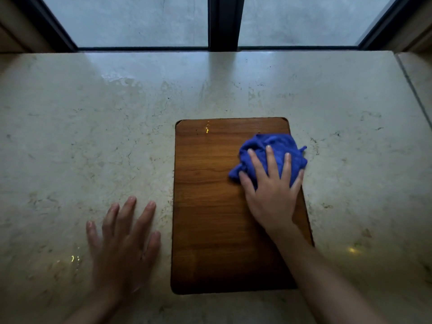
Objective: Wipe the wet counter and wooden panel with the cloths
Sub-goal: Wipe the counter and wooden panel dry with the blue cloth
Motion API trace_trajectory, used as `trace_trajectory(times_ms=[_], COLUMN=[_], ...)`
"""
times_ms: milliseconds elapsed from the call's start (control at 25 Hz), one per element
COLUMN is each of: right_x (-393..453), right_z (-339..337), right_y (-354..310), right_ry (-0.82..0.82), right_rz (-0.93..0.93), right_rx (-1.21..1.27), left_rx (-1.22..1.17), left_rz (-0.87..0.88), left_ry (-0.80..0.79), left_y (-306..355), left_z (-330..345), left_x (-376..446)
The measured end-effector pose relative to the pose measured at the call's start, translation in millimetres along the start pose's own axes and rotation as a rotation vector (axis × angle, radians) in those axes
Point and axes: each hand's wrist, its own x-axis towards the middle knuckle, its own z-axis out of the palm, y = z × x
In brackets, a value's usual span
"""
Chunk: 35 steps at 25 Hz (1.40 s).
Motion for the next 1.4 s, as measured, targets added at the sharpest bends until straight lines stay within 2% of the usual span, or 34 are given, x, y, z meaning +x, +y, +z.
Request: trace_trajectory(times_ms=[120, 280, 400, 560, 680, 880, 1000, 1160, 1280, 1400], right_x=[92.8, 218.4, 280.9, 313.4, 299.9, 211.9, 134.5, 1.0, -138.0, -277.4], right_z=[-1.0, -3.6, -10.2, -7.2, -4.6, 3.6, 0.1, 3.0, 5.4, -0.8], right_y=[-7.8, -22.9, -45.6, -74.2, -86.7, -97.1, -81.1, -51.6, -40.2, -23.0], right_ry=[-0.121, -0.126, -0.192, -0.232, -0.243, -0.22, -0.23, -0.134, -0.112, -0.105], right_rz=[0.08, 0.142, 0.174, 0.14, 0.006, -0.259, -0.3, -0.274, -0.159, 0.001], right_rx=[0.017, 0.026, 0.057, 0.067, 0.052, 0.037, 0.051, 0.044, 0.004, 0.055], left_rx=[0.004, 0.019, 0.025, 0.027, 0.029, 0.014, -0.007, -0.023, -0.084, -0.143], left_rz=[0.009, 0.018, 0.038, 0.054, 0.046, 0.043, 0.033, 0.019, 0.024, 0.042], left_ry=[0.064, 0.17, 0.234, 0.245, 0.215, 0.134, 0.1, 0.126, 0.155, 0.106], left_y=[-1.0, -1.3, 1.0, -1.8, 0.1, -2.0, -3.5, -1.0, -3.9, -6.6], left_z=[2.8, 7.8, 11.9, 15.5, 13.6, 10.3, 10.7, 12.6, 14.2, 13.7], left_x=[-1.5, -0.1, 1.5, 2.4, -0.6, -0.9, 0.0, 2.9, 3.1, 1.1])
